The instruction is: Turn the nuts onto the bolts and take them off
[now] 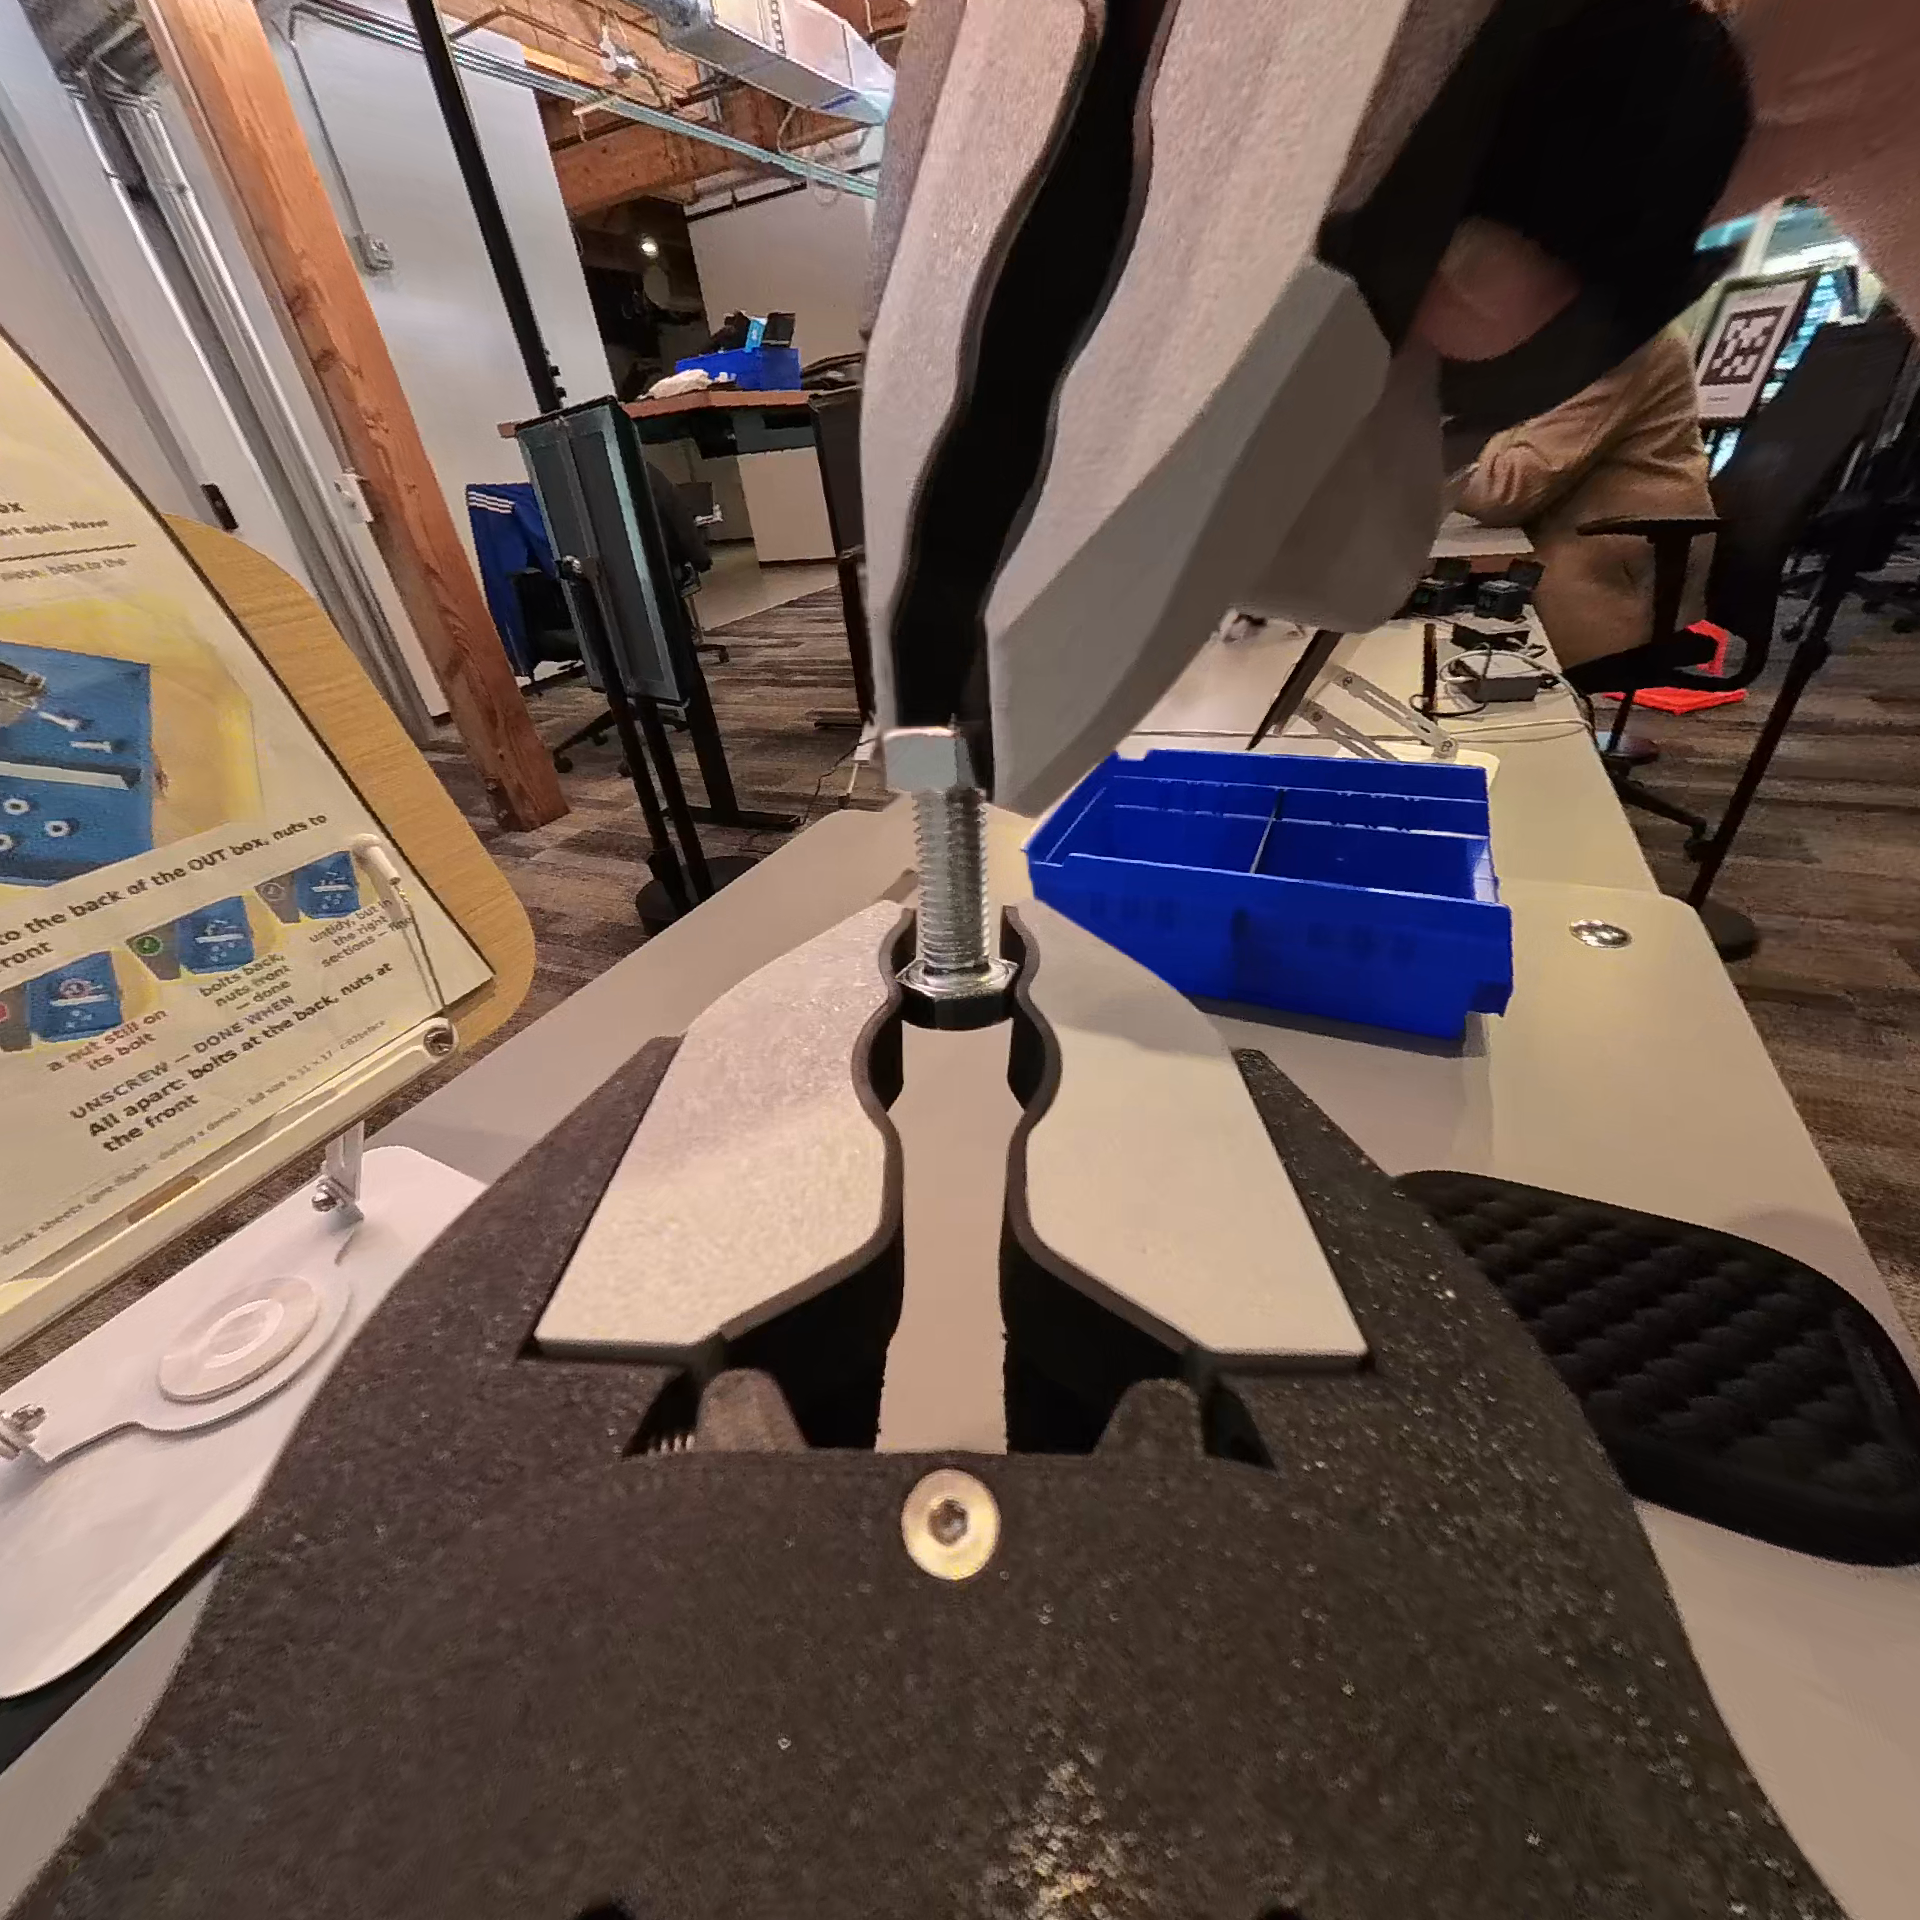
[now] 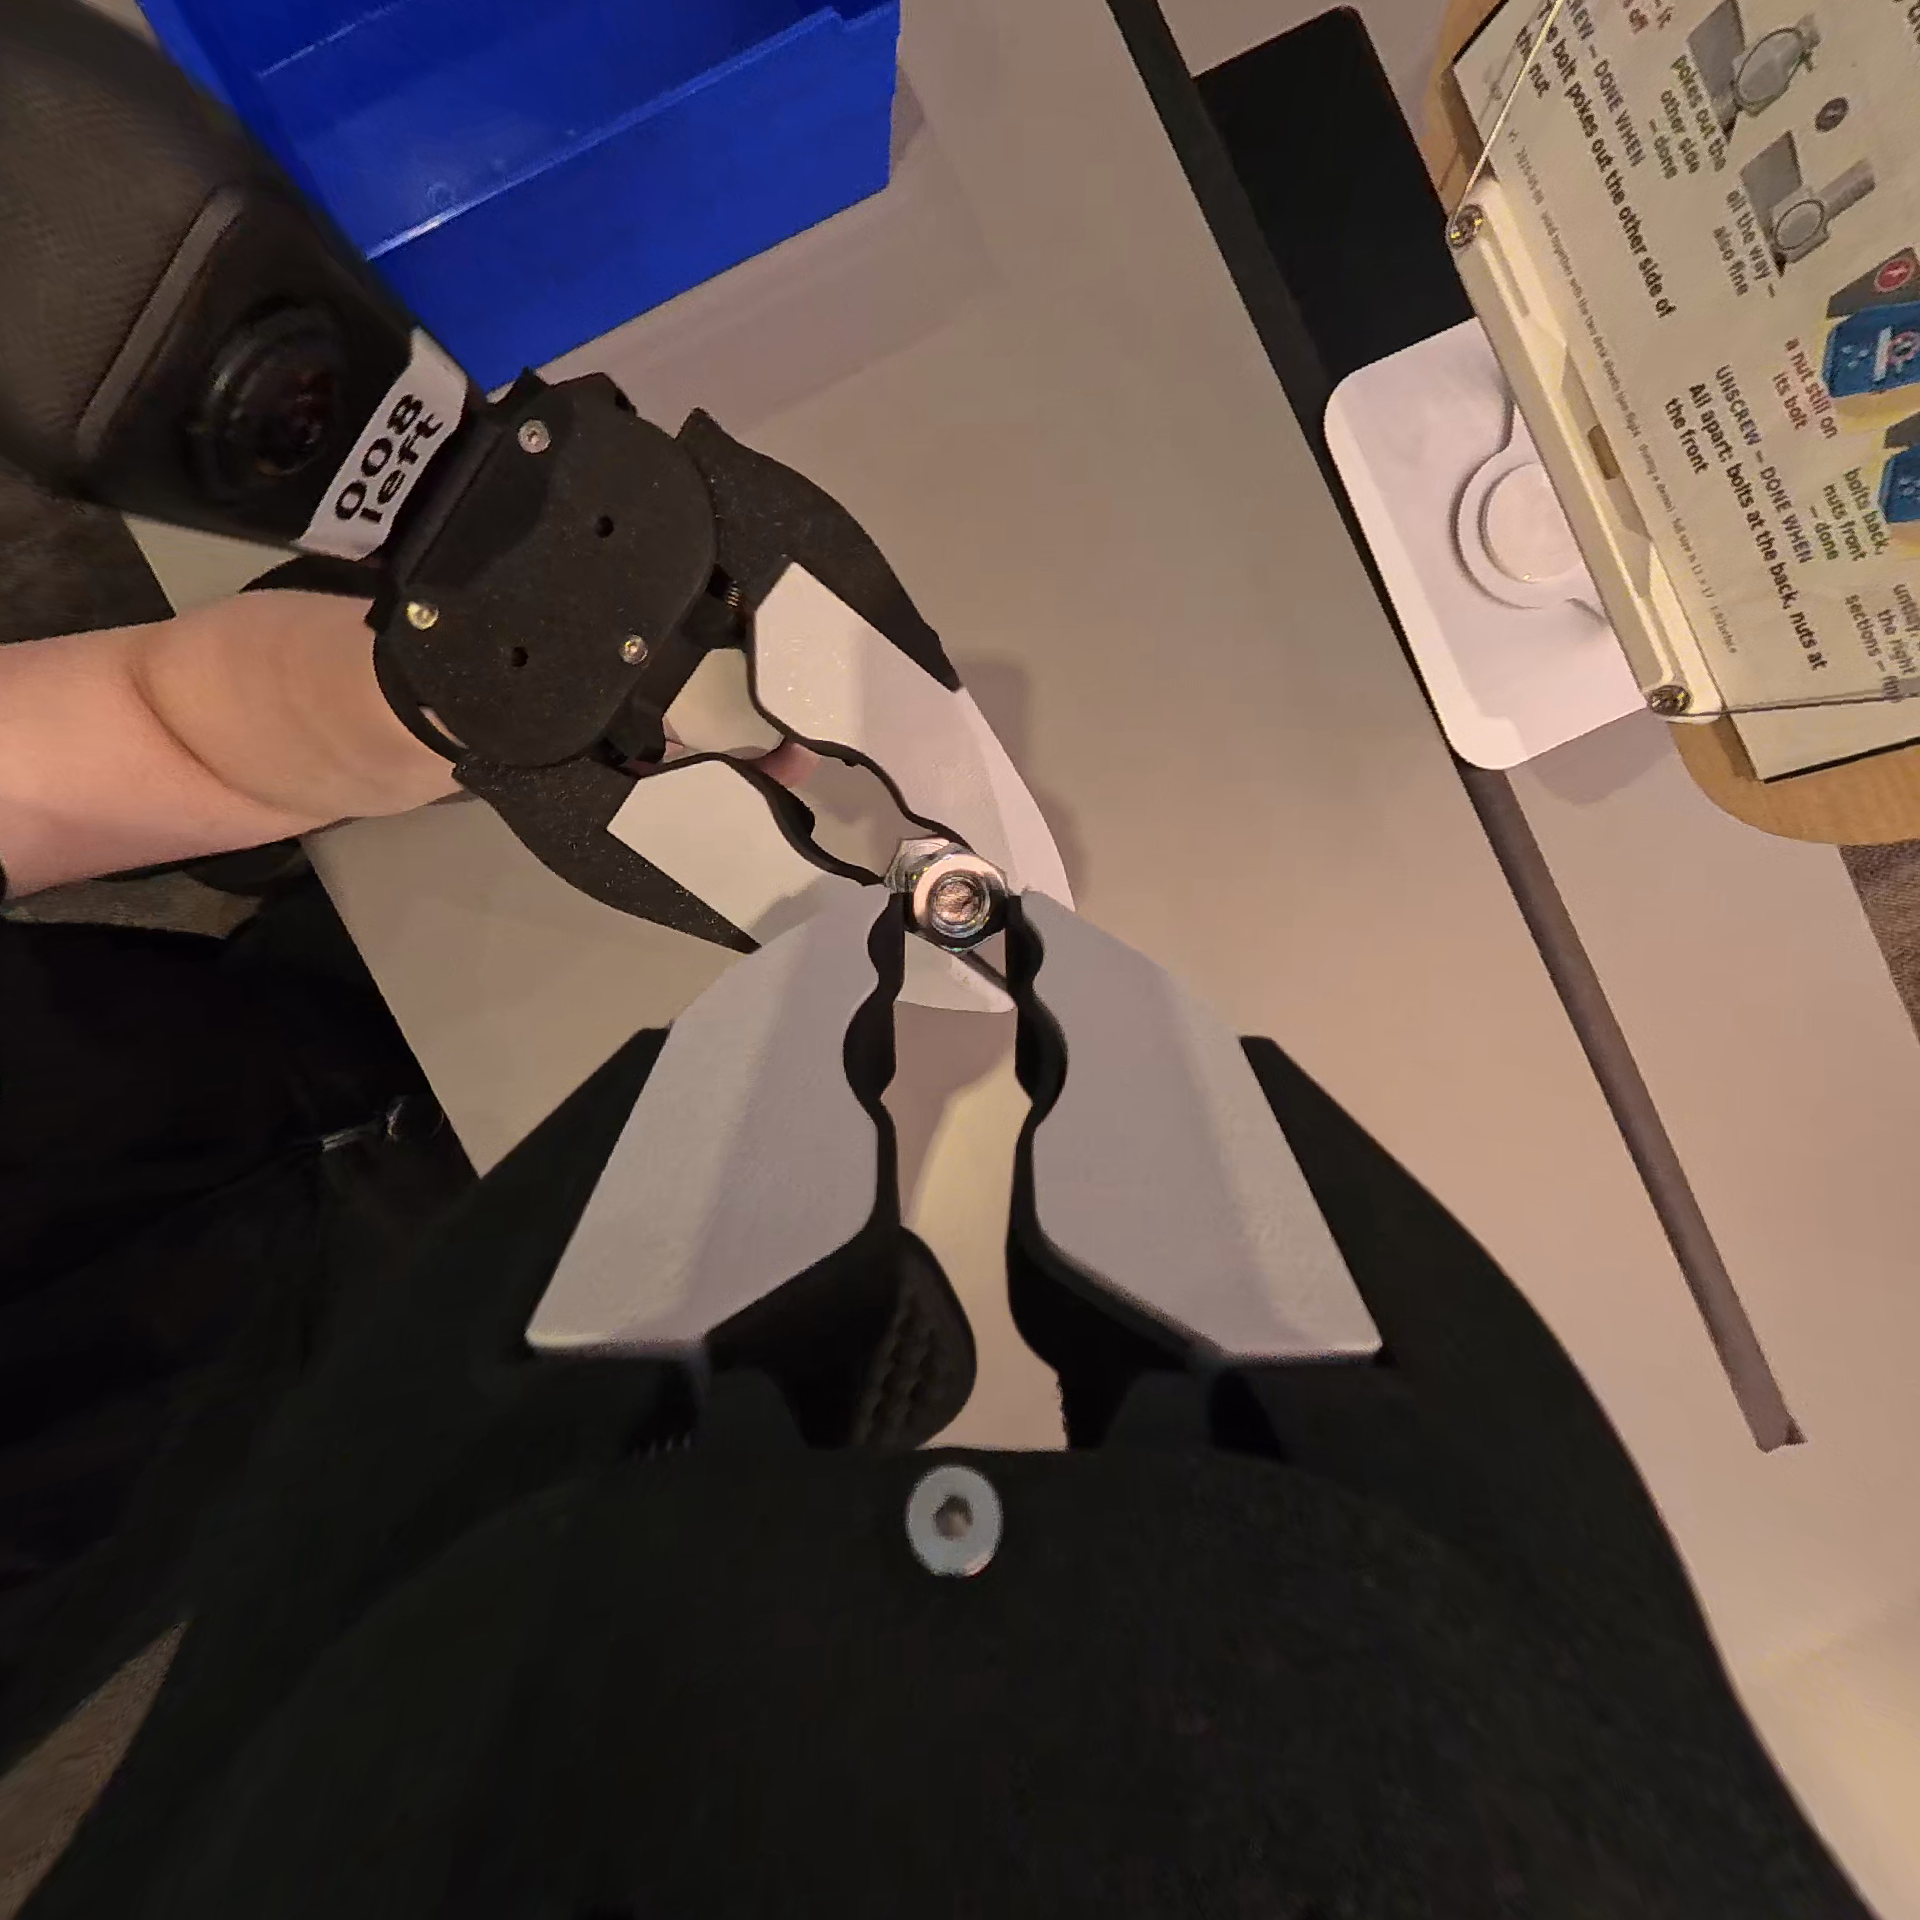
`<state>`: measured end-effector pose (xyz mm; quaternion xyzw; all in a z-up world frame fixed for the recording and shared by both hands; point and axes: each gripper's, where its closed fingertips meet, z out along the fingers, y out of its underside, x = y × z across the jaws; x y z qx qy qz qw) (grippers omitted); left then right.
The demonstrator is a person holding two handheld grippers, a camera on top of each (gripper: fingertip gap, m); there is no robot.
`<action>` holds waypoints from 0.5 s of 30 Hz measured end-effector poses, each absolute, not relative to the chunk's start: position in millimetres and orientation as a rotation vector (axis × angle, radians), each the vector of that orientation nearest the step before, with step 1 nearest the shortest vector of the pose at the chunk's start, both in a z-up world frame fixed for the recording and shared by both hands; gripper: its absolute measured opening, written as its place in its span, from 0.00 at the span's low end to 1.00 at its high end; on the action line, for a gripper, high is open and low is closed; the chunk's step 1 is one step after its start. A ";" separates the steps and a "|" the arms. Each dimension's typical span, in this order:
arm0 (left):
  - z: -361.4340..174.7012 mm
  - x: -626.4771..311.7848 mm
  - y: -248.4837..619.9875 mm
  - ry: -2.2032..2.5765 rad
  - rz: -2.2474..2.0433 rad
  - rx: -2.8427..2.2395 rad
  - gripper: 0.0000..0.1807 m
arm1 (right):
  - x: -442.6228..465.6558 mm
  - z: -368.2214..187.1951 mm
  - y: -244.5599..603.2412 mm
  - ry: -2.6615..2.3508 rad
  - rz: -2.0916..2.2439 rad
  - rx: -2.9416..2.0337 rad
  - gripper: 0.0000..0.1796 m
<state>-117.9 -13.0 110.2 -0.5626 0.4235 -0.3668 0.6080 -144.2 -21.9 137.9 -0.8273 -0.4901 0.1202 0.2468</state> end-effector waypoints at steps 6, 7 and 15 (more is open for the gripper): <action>104.9 -109.2 -46.6 1.182 -1.078 -1.274 0.08 | -140.1 136.3 -41.7 -1.737 0.231 -1.976 0.10; 102.8 -107.6 -59.2 1.250 -1.161 -1.264 0.08 | -138.6 135.2 -49.9 -1.862 0.209 -1.862 0.10; 101.2 -106.6 -96.5 1.419 -1.400 -1.175 0.08 | -132.2 131.7 -80.8 -2.086 0.276 -1.592 0.10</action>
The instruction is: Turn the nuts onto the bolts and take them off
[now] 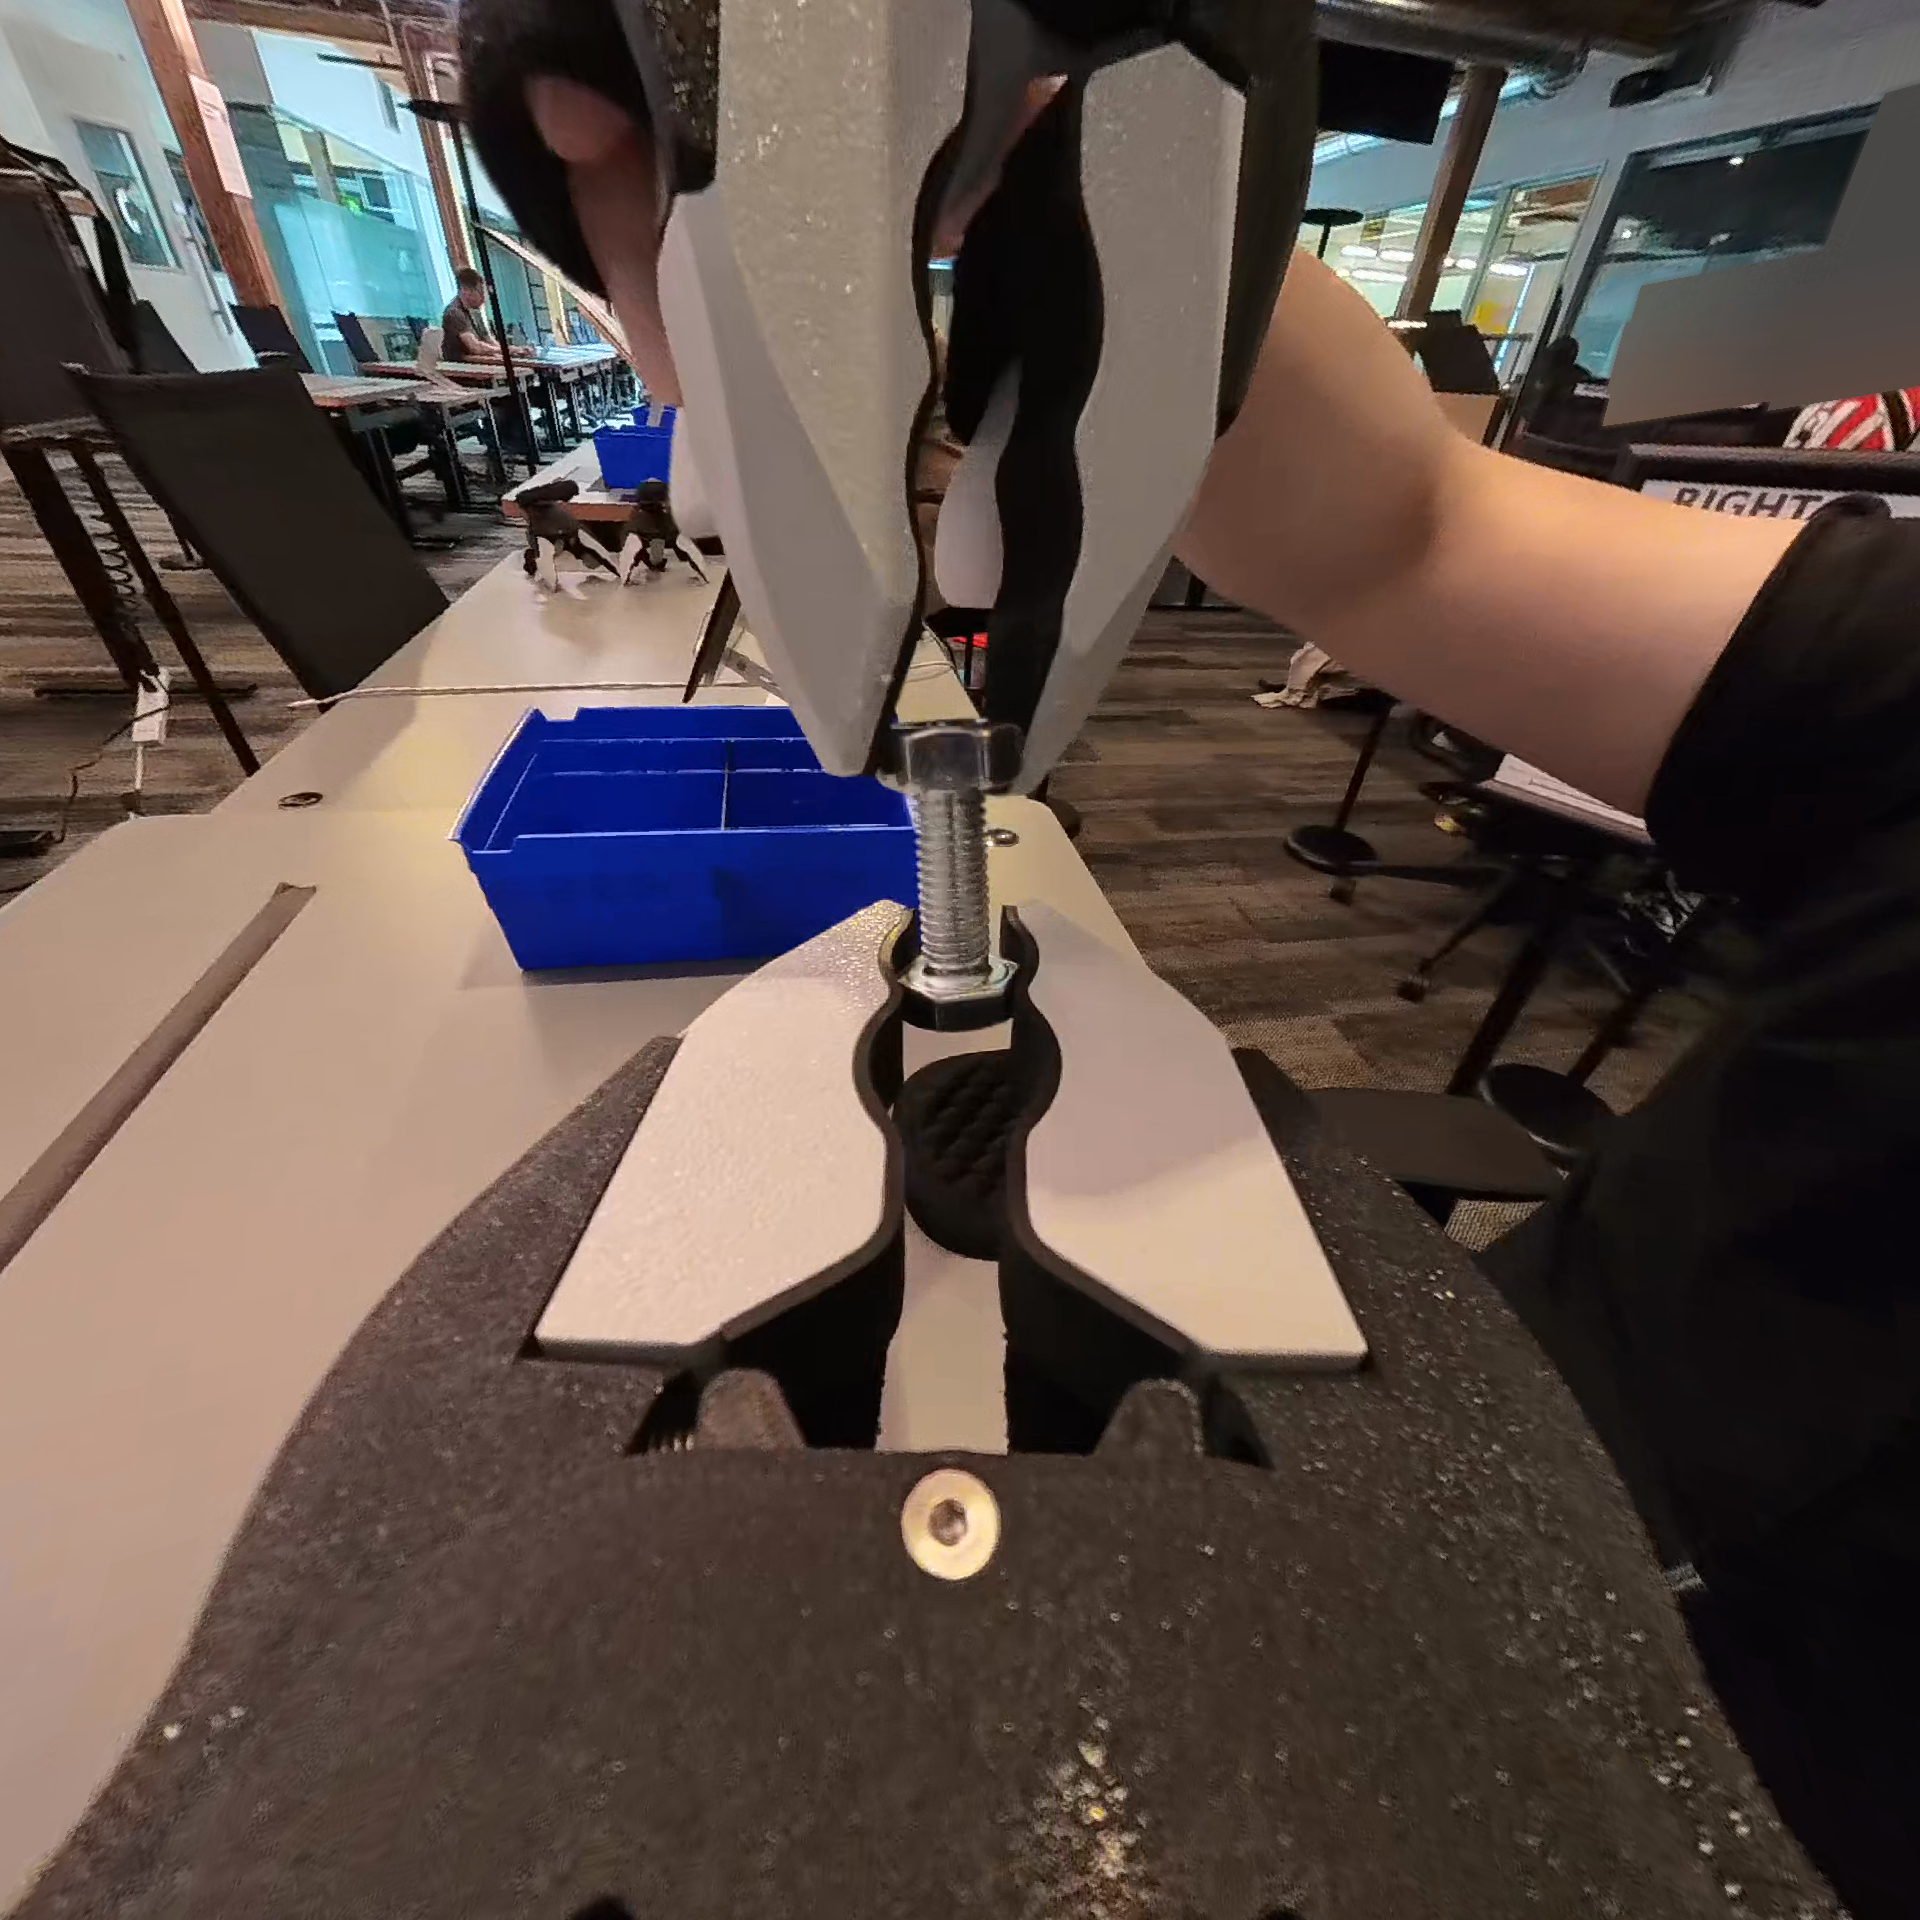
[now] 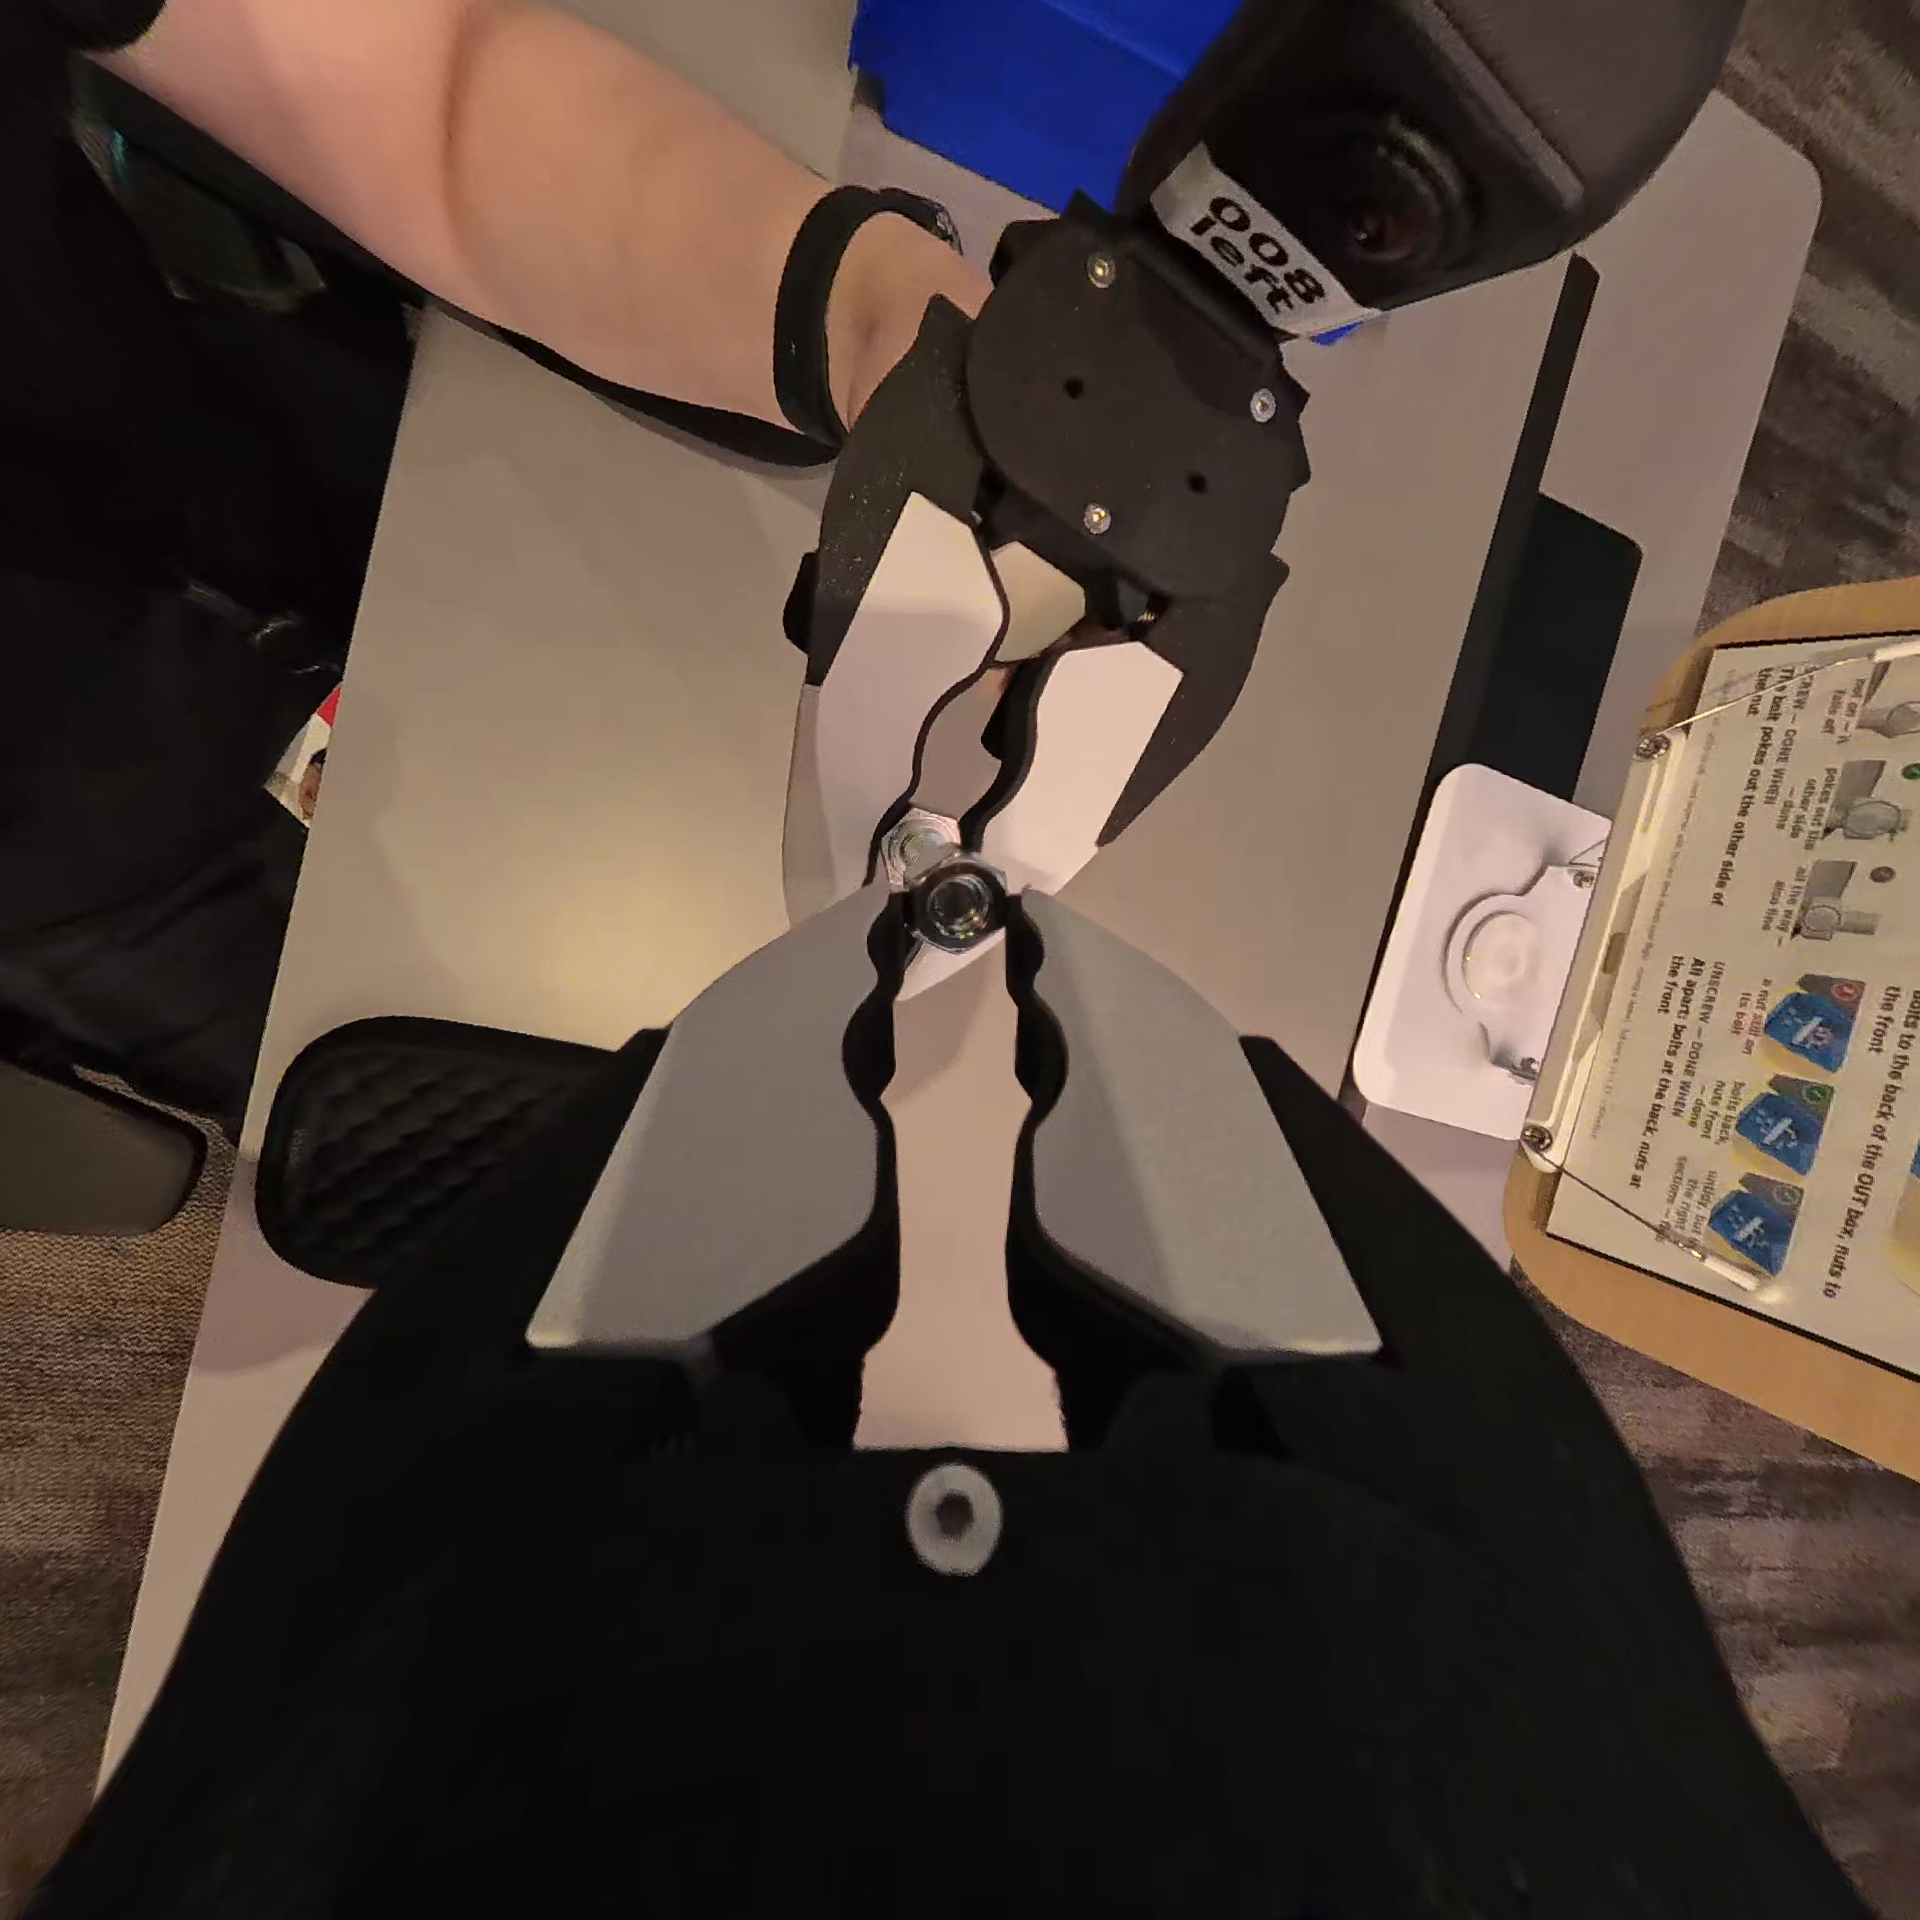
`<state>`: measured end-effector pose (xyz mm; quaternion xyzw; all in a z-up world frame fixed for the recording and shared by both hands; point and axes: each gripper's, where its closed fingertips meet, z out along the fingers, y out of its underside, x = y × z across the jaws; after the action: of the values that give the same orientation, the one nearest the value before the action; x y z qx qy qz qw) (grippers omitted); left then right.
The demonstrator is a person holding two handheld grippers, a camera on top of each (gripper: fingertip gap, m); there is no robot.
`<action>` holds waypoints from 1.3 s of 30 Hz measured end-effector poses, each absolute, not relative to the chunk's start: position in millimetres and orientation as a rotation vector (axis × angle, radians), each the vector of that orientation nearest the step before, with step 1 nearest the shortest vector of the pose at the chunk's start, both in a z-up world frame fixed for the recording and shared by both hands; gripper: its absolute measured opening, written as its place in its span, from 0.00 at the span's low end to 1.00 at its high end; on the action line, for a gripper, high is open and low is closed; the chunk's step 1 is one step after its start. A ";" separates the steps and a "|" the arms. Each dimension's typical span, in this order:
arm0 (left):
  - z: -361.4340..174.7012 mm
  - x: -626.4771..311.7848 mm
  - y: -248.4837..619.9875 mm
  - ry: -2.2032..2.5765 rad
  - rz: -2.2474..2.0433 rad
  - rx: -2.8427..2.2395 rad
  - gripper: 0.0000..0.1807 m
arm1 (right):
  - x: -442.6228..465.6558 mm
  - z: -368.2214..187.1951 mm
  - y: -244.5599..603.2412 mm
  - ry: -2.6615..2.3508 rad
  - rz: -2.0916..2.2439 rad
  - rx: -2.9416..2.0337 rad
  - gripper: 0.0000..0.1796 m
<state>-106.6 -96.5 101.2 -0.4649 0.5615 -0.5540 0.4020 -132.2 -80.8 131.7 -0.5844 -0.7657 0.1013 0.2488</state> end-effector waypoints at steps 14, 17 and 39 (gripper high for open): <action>110.4 -107.6 -76.4 1.282 -1.322 -1.201 0.08 | -140.8 149.7 -64.6 -1.840 0.355 -1.710 0.28; 113.1 -110.3 -44.2 1.112 -1.130 -1.259 0.08 | -142.1 166.6 -41.7 -1.518 0.392 -1.902 0.30; 113.3 -112.7 -45.2 1.120 -1.167 -1.266 0.08 | -142.8 144.0 -41.1 -1.538 0.366 -2.109 0.10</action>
<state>-112.7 -45.2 113.3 -0.5276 0.4667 -0.4861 0.5173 -142.8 -41.1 144.0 -0.7746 -0.5650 0.1344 0.2504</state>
